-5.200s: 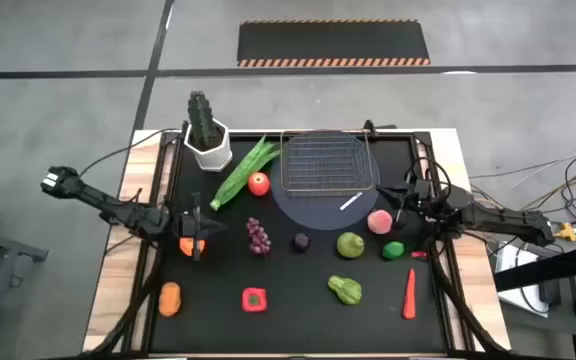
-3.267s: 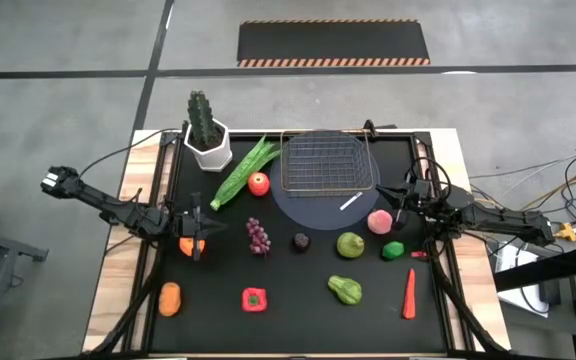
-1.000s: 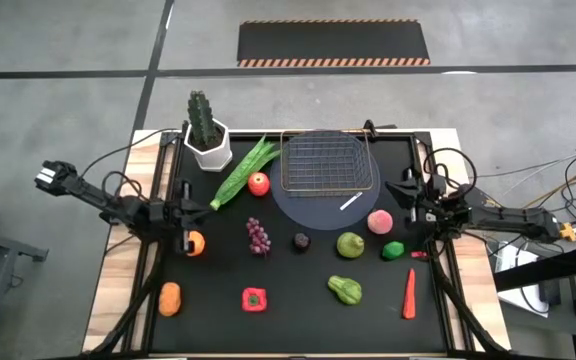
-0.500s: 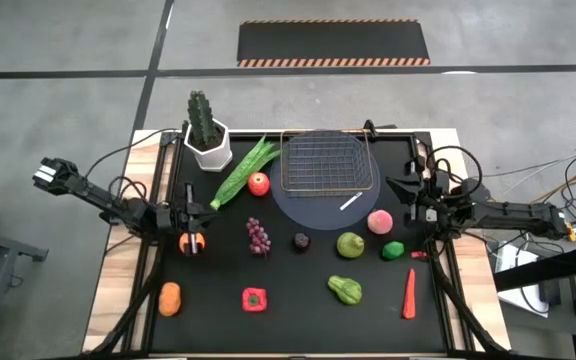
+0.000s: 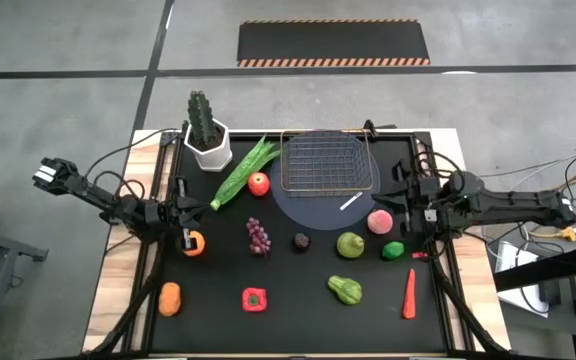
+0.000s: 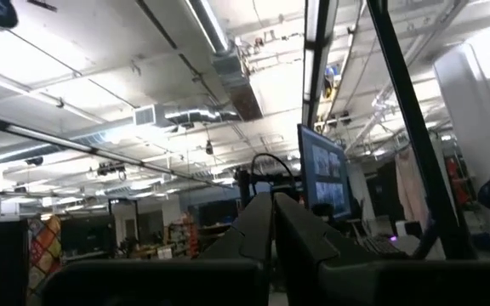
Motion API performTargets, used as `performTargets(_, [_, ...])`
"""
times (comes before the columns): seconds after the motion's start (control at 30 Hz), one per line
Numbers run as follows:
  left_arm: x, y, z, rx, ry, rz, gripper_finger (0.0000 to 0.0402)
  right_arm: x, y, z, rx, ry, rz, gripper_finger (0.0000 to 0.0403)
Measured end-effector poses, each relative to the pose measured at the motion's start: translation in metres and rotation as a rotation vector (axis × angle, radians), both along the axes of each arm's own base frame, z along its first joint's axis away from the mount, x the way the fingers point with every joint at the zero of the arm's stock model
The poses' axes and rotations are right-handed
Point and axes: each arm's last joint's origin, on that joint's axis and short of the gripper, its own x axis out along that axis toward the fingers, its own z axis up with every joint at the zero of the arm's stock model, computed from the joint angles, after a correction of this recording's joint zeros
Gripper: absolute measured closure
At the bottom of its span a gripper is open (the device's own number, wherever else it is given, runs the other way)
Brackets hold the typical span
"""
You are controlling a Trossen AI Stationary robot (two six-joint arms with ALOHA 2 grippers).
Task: Build produce basket
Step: Put the green pear into the gold wire basket
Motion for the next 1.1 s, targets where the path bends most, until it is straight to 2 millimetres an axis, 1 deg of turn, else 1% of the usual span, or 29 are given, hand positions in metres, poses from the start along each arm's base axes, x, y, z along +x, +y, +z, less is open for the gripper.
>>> performTargets(0.27, [0.004, -0.002, -0.004, 0.01, 0.034, -0.006, 0.0402, 0.014, 0.018, 0.01, 0.006, 0.13, 0.105, 0.0394])
performTargets(0.37, [0.007, -0.003, -0.007, 0.02, 0.058, -0.007, 0.0402, 0.018, 0.025, 0.011, 0.027, 0.164, 0.145, 0.0394])
performTargets(0.47, [0.009, -0.004, -0.009, 0.027, 0.073, -0.007, 0.0402, 0.022, 0.033, 0.009, 0.064, 0.241, 0.179, 0.0394])
performTargets(0.53, [0.01, -0.004, -0.009, 0.029, 0.08, -0.008, 0.0402, 0.025, 0.037, 0.013, 0.097, 0.267, 0.184, 0.0394])
performTargets(0.63, [0.012, -0.005, -0.008, 0.031, 0.085, -0.008, 0.0402, 0.028, 0.046, 0.009, 0.137, 0.39, 0.171, 0.0394])
performTargets(0.73, [0.013, -0.005, -0.01, 0.035, 0.094, -0.008, 0.0402, 0.029, 0.054, 0.009, 0.135, 0.52, 0.151, 0.0394])
performTargets(0.83, [0.013, -0.006, -0.01, 0.035, 0.096, -0.009, 0.0402, 0.029, 0.062, 0.012, 0.114, 0.65, 0.102, 0.0394])
performTargets(0.93, [0.013, -0.005, -0.009, 0.032, 0.091, -0.009, 0.0402, 0.027, 0.069, 0.01, 0.073, 0.794, 0.064, 0.0394])
performTargets(1.03, [0.013, -0.005, -0.009, 0.032, 0.09, -0.009, 0.0402, 0.029, 0.077, 0.012, 0.023, 0.884, 0.064, 0.0394])
performTargets(1.1, [0.013, -0.005, -0.009, 0.032, 0.091, -0.009, 0.0402, 0.031, 0.081, 0.01, -0.015, 0.932, 0.055, 0.0394])
